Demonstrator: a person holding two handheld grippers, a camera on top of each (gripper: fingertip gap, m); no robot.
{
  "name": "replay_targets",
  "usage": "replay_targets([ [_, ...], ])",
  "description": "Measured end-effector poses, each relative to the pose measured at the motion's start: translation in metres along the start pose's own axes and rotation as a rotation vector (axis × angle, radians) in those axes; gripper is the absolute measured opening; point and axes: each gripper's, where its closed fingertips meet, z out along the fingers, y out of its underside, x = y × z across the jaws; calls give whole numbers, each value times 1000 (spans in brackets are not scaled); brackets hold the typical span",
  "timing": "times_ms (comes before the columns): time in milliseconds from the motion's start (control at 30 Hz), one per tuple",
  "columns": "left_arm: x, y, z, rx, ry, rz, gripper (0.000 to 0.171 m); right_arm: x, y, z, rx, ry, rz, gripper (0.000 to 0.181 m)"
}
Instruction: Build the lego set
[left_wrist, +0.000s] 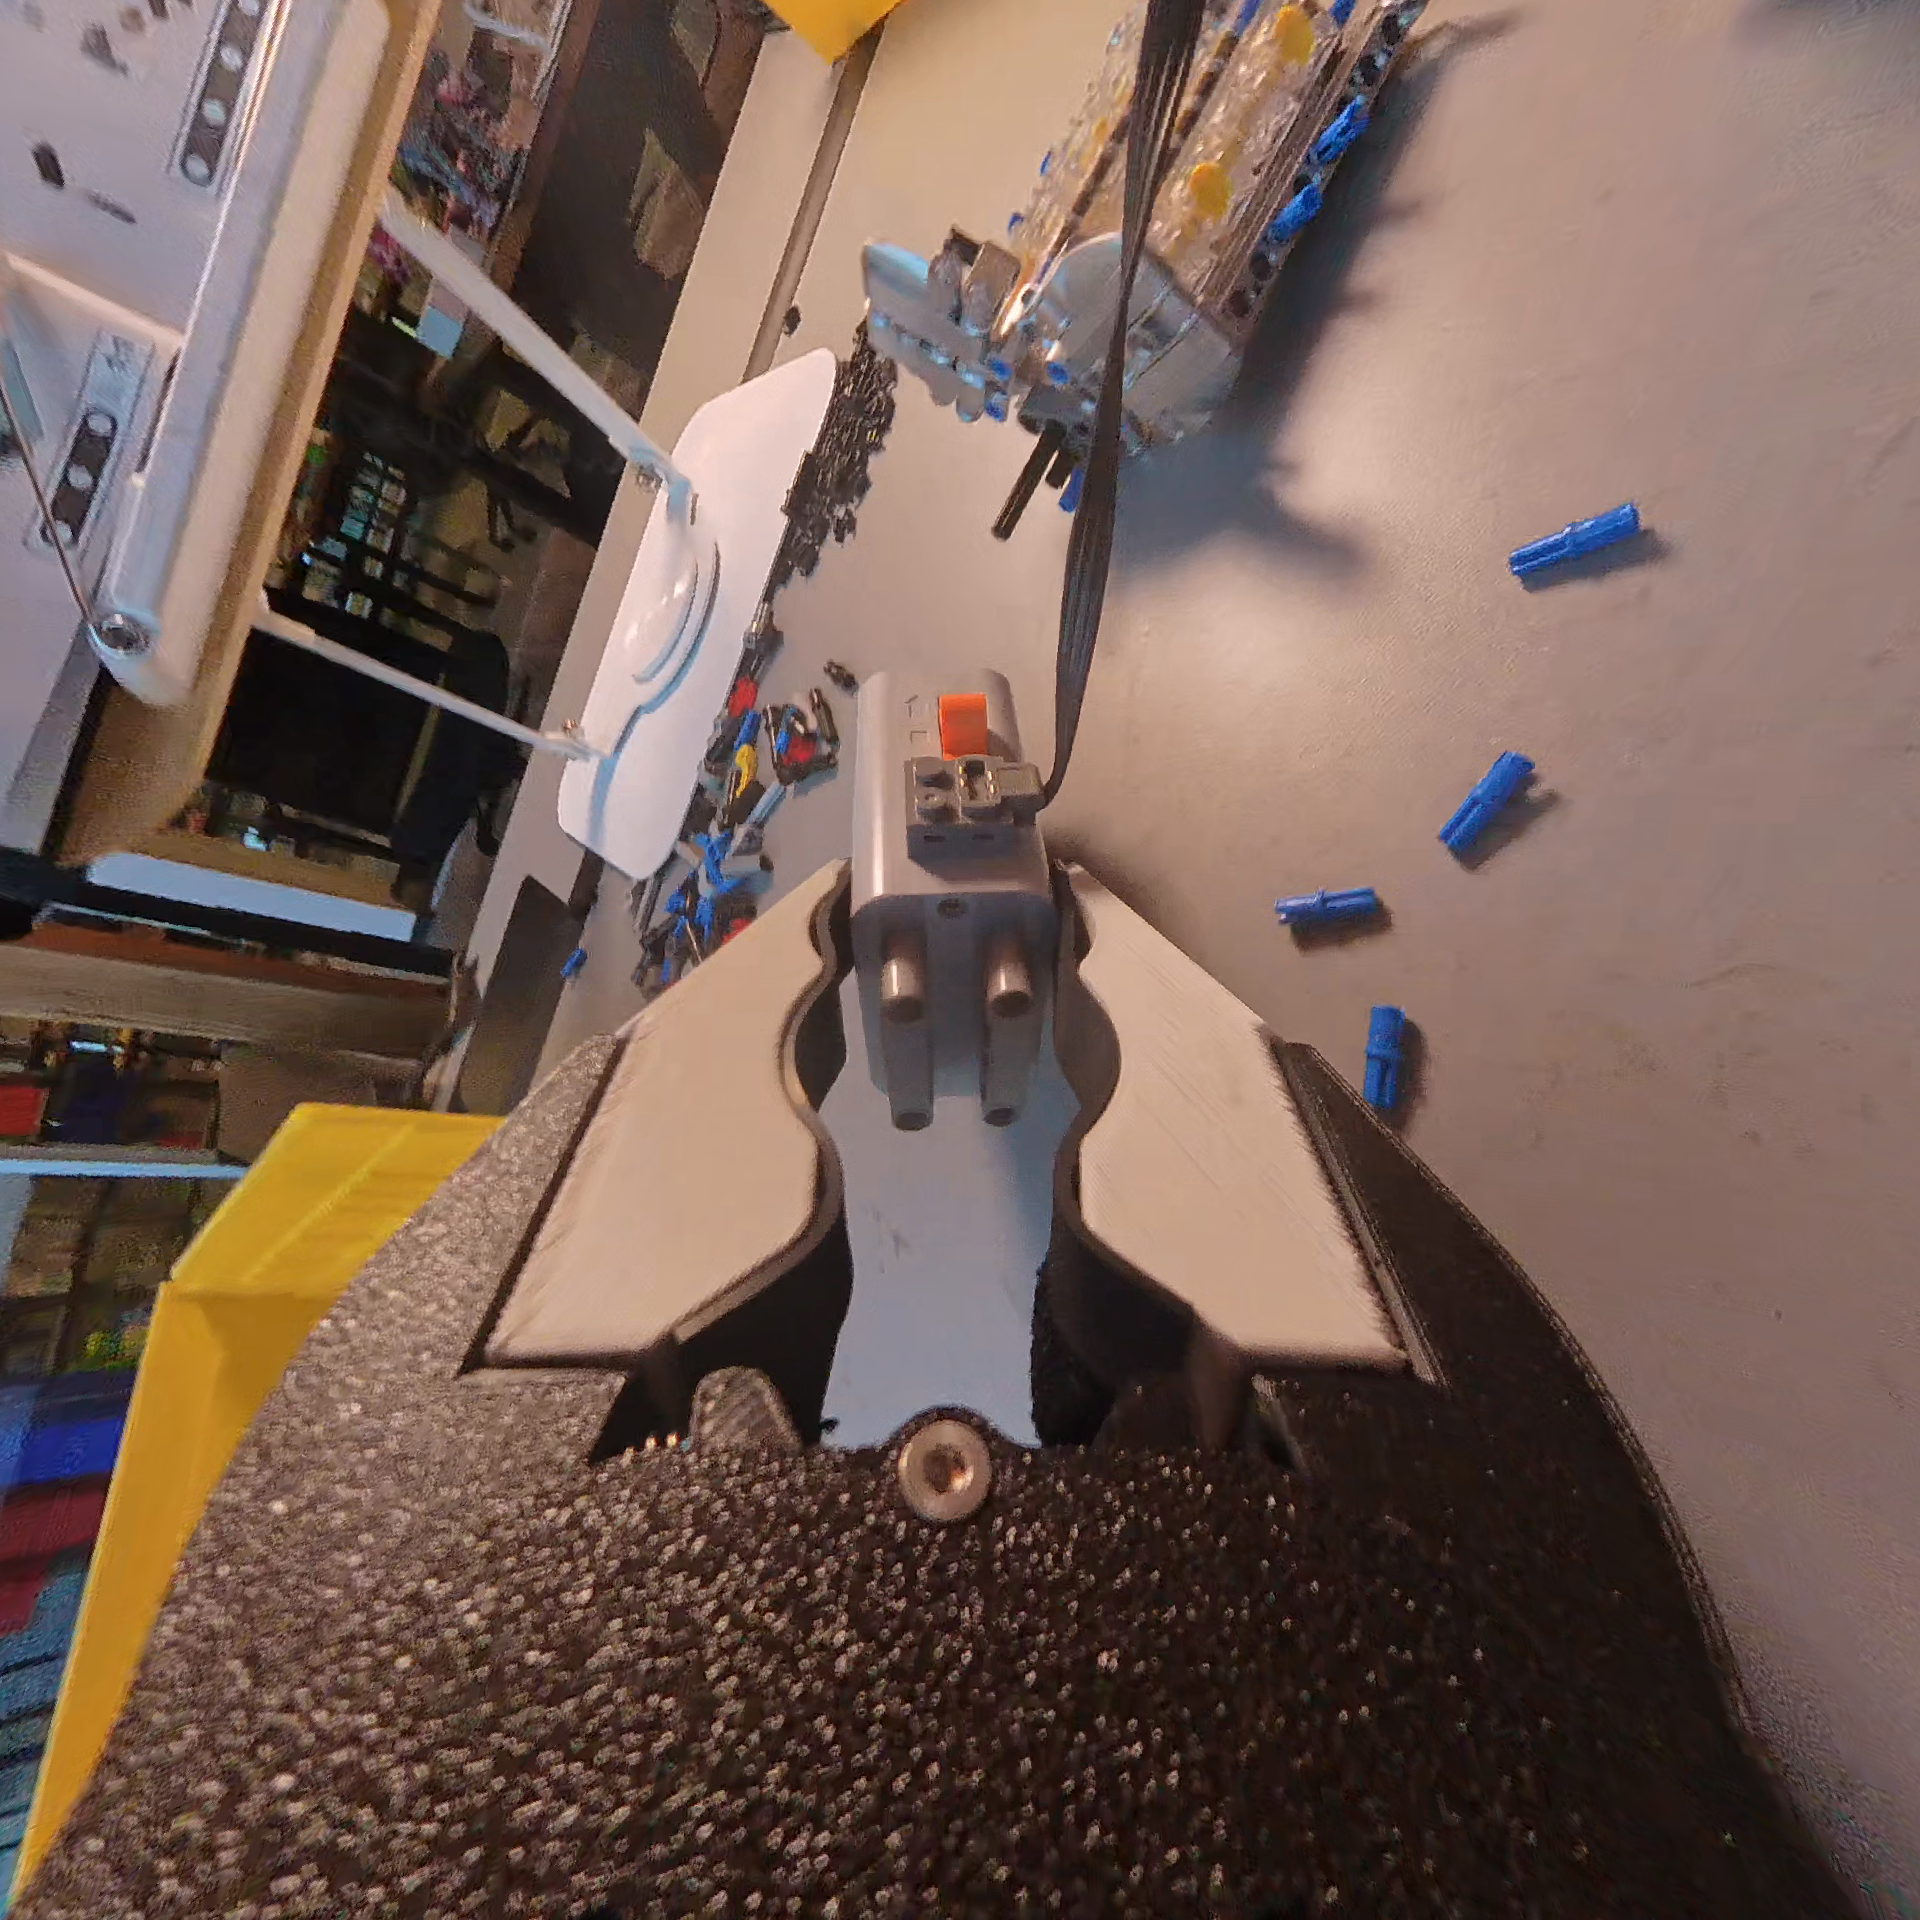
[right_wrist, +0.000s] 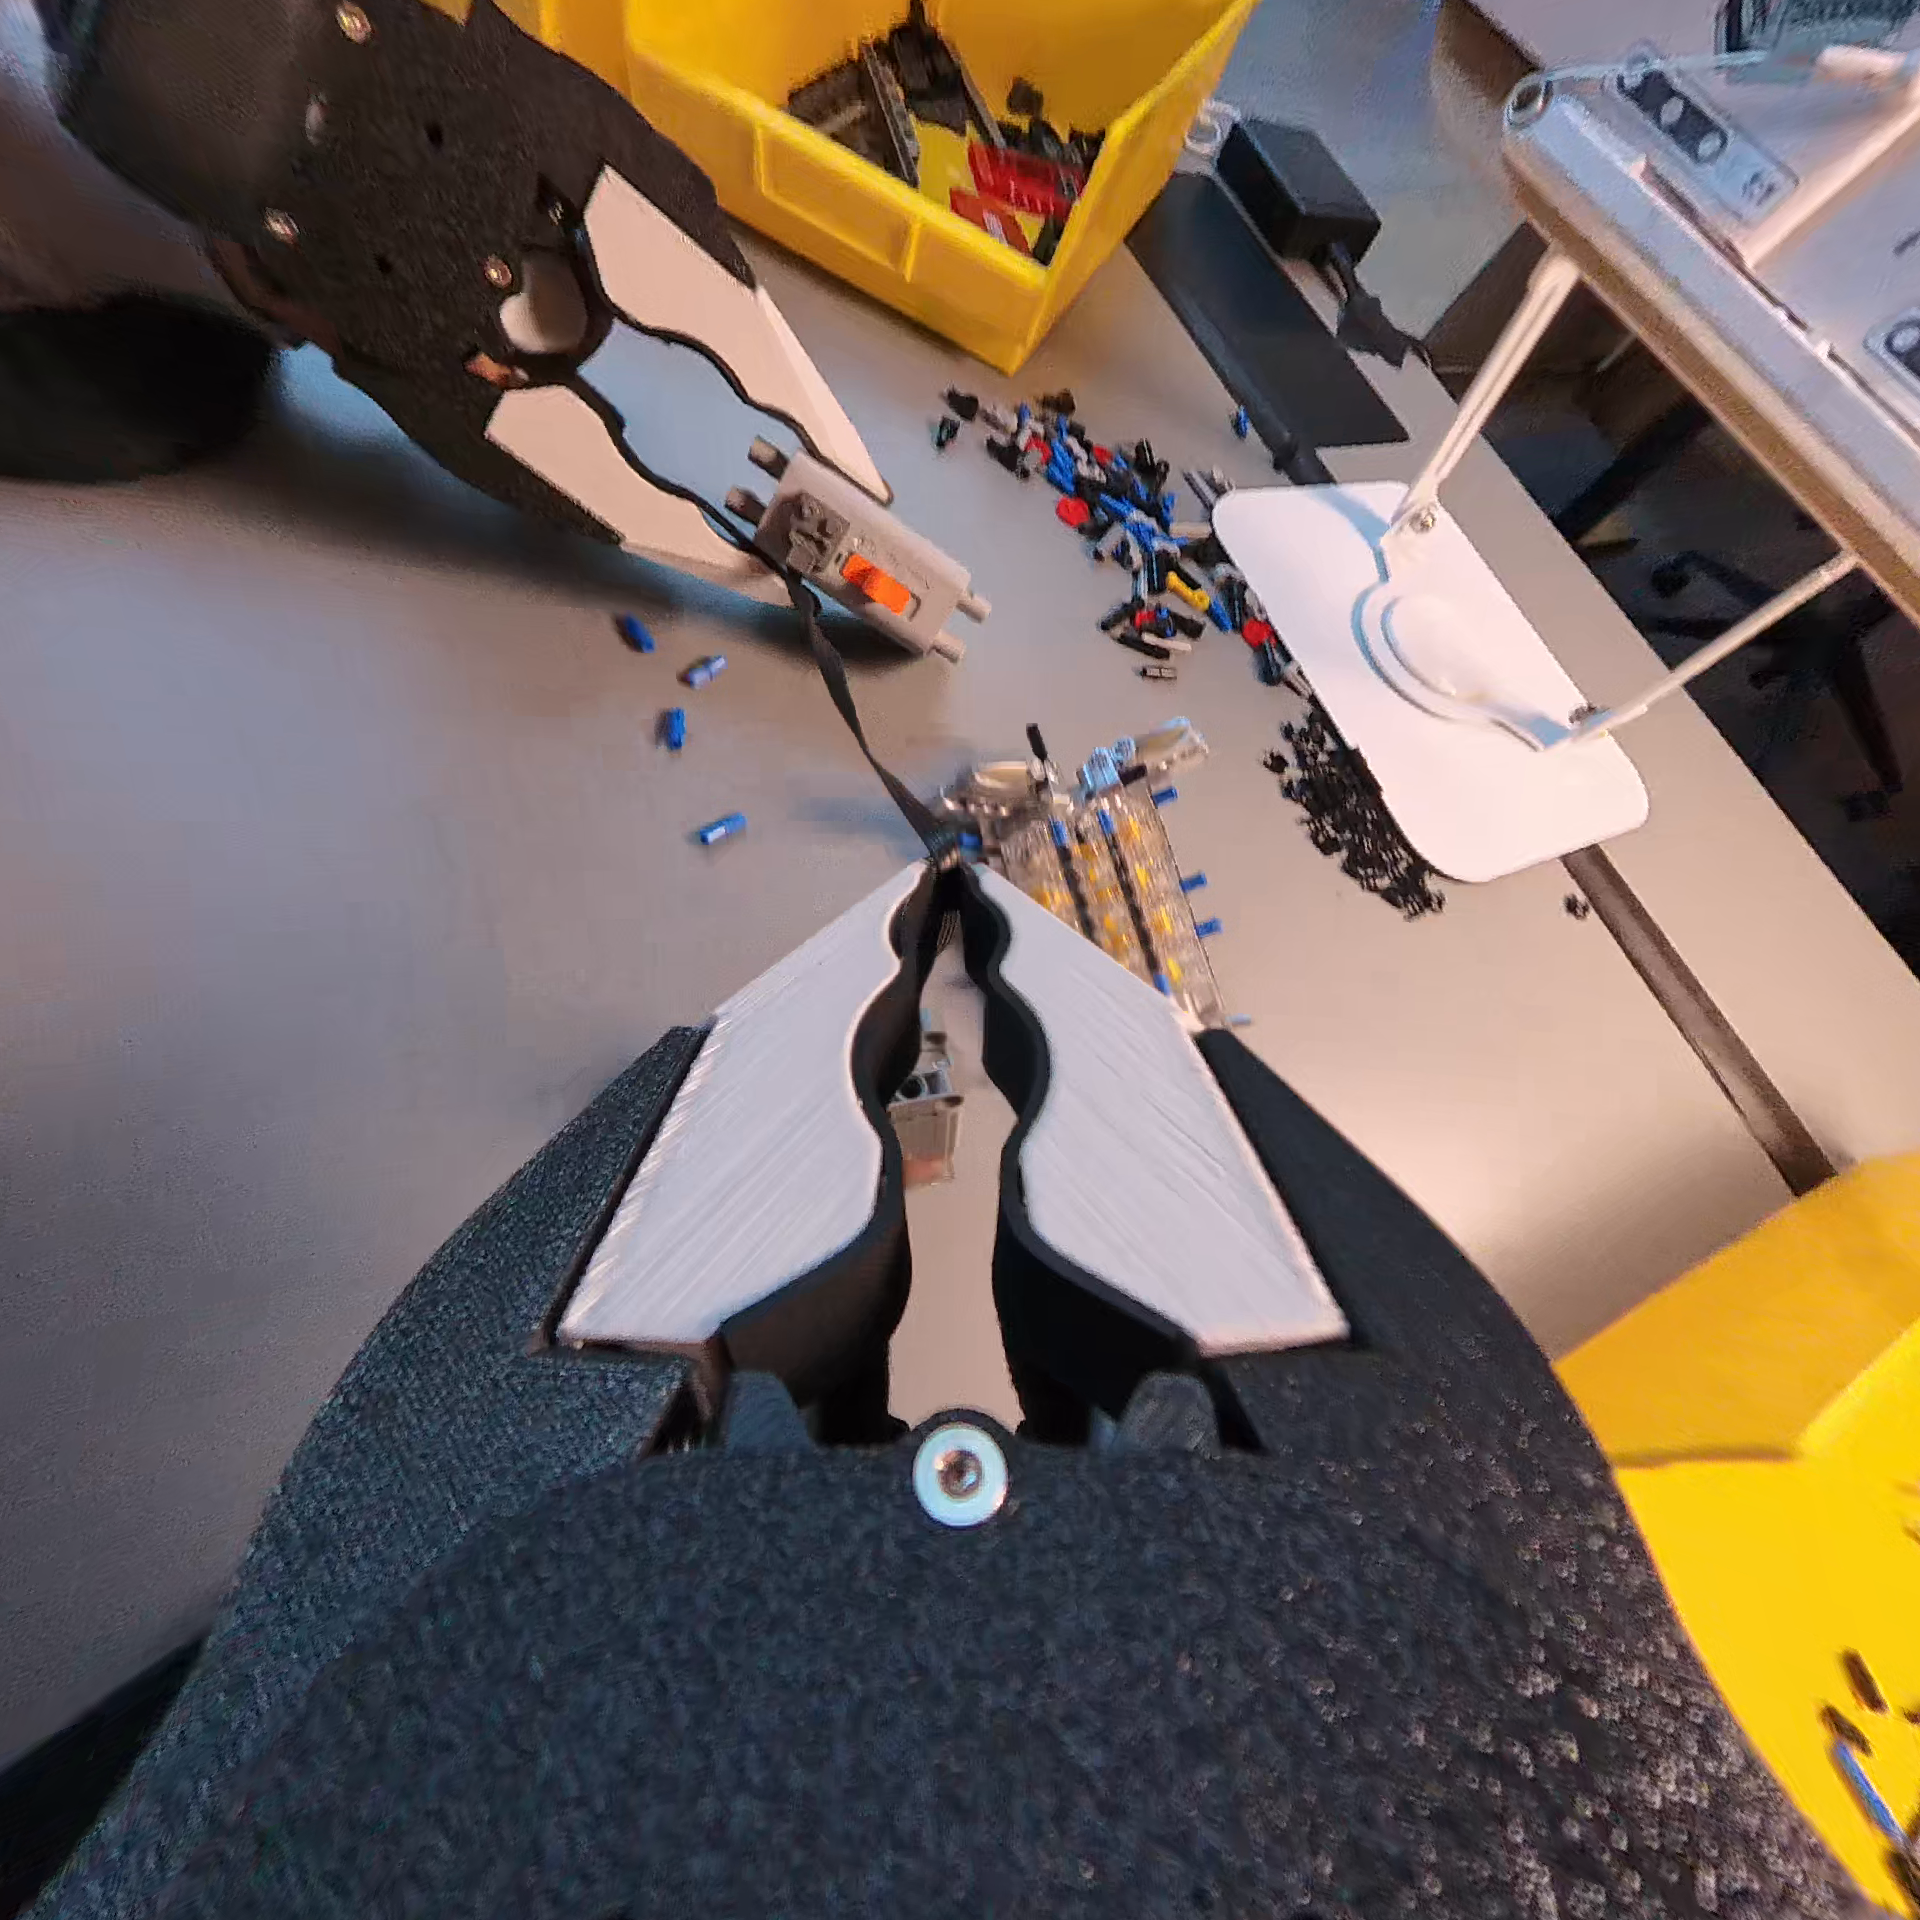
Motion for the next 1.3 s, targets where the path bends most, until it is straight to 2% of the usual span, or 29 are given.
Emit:
replay_targets([
  [133, 19, -23, 13, 38, 35, 130, 38, 8, 31, -15, -130, 89, -50, 1],
  [233, 33, -29, 18, 38, 107, 115, 47, 2, 46, -15, -178, 97, -57, 0],
  [333, 37, -30, 16, 39, 164, 96, 48, -8, 61, -11, -233, 79, -66, 0],
  [533, 45, -38, 3, 83, 392, -182, 53, -25, 92, -1, -384, 37, -121, 4],
  [600, 35, -40, -3, 127, 414, -275, 53, -25, 90, -6, -383, 24, -104, 15],
  [667, 19, -37, -6, 142, 409, -385, 51, -18, 76, -14, -323, 29, -45, 24],
  [767, 2, -16, 1, 76, 399, -576, 48, -13, 30, -14, -109, 26, 52, 28],
  [867, 4, -13, 7, 60, 488, -775, 48, -32, -11, 15, 40, -49, 168, 28],
  [967, 8, -21, 8, 67, 560, -866, 51, -44, -9, 63, -22, -47, 190, 29],
  [1067, 16, -24, 8, 43, 575, -847, 56, -45, 0, 99, -85, -66, 258, 29],
  [1133, 21, -26, 8, 42, 566, -828, 57, -51, 4, 112, -122, -100, 283, 29],
  [1300, 29, -24, 11, 22, 521, -776, 59, -42, 11, 125, -180, -14, 210, 21],
])
